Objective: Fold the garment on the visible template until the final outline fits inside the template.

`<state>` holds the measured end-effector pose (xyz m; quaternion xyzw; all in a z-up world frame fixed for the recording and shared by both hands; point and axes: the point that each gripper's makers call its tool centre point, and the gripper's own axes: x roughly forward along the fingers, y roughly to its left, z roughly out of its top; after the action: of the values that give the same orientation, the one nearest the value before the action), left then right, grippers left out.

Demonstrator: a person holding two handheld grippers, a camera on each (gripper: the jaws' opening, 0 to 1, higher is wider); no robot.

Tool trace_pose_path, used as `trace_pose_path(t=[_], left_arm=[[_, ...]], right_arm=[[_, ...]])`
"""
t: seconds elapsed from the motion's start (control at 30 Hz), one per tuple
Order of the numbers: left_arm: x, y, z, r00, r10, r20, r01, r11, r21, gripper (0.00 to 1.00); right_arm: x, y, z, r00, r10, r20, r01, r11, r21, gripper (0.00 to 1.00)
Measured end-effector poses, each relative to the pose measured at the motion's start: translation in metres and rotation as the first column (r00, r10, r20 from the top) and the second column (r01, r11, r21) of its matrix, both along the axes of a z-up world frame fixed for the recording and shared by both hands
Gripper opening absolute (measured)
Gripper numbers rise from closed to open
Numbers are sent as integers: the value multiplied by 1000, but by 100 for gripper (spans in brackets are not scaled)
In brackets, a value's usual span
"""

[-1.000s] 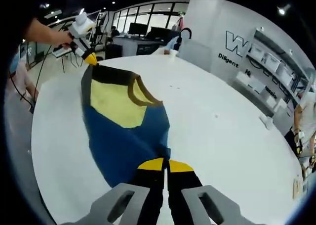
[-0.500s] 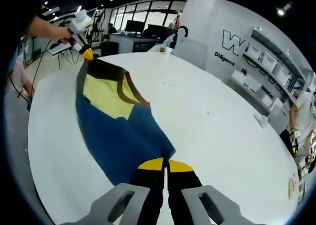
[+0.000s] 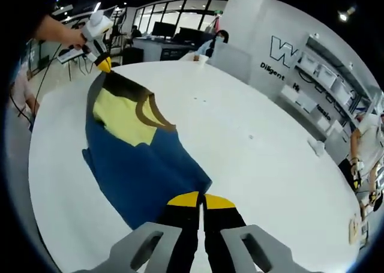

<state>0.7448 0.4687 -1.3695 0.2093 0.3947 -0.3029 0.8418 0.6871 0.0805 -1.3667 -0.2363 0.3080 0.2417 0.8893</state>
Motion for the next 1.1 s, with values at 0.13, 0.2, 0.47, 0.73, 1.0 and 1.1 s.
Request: trace_pose_path(t=[0.13, 0.2, 0.47, 0.73, 1.0, 1.1], left_arm=[[-2, -9, -1, 1000, -18, 3, 18, 1000, -11, 9], [-5, -12, -1, 1000, -31, 7, 31, 1000, -6, 10], [-10, -12, -2, 999, -44, 19, 44, 999, -14, 18], [-17, -20, 13, 995, -71, 71, 74, 996, -41, 29], [-34, -49, 15, 986, -144, 78, 151, 985, -84, 35], [-43, -60, 14, 981, -180, 76, 187, 979, -87, 37]], right_arm=[[0, 6, -2, 1000, 15, 2, -15, 1000, 2, 0], [0, 8, -2, 1000, 19, 4, -19, 1000, 7, 0], [-5, 19, -4, 1000, 13, -6, -12, 998, 67, 12], [-18, 47, 0, 998, 57, 4, -57, 993, 106, 15], [-35, 90, 1, 991, 136, 10, -136, 980, 148, 22], [-40, 101, 2, 989, 150, 11, -150, 974, 171, 26]])
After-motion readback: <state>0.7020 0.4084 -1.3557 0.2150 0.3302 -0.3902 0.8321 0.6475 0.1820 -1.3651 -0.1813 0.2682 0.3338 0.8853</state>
